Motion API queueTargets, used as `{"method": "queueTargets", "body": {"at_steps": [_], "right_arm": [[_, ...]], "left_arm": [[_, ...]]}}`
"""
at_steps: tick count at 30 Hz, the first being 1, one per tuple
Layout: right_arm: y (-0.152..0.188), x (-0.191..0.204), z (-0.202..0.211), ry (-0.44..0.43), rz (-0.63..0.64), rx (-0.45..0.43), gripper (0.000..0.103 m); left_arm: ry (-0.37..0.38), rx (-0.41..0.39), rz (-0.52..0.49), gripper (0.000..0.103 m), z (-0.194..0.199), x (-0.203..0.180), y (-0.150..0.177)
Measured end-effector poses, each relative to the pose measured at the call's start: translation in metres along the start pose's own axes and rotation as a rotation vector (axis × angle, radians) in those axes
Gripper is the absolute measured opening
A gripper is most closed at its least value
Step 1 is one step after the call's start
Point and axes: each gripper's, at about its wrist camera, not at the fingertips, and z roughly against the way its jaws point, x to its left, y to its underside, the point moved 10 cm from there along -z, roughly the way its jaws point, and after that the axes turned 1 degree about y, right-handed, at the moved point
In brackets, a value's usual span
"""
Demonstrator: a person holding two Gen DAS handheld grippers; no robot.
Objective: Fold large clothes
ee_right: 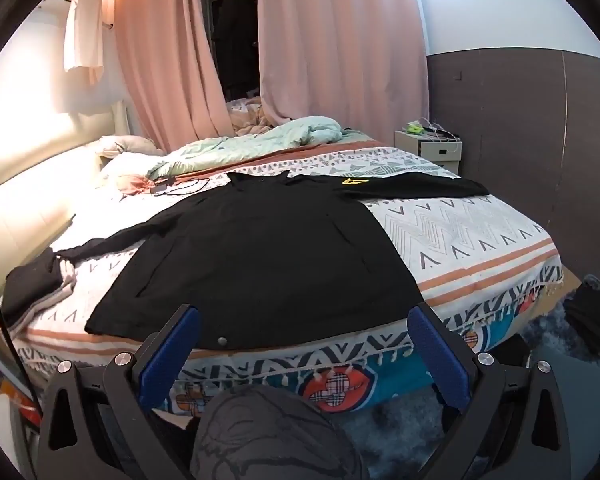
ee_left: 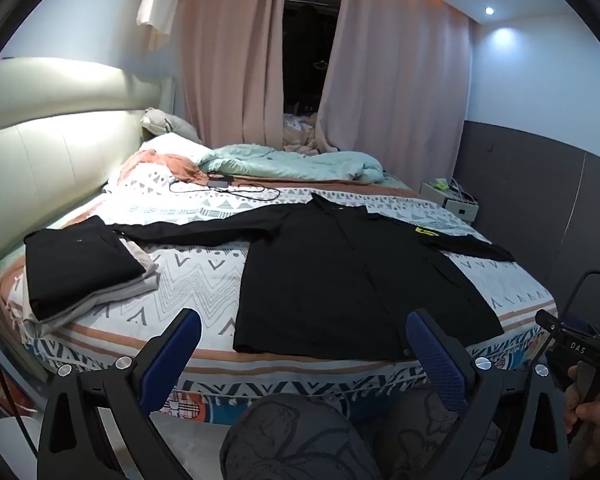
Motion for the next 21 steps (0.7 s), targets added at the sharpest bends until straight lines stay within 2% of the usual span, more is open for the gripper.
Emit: {"method": "queueTargets", "body": {"at_steps": [7, 21], "right_arm": [[-0.0014, 0.0000, -0.0004, 0.032, 0.009, -0.011, 0.103], [-0.0001, -0.0010, -0.0033, 0.029, 0.007, -0.011, 0.103]], "left_arm": [[0.007, 0.001, 0.002, 0.102, 0.0005, 0.0047, -0.0017], [0.013, -0.001, 0.001, 0.103, -0.0001, 0.0027, -0.0012]]}}
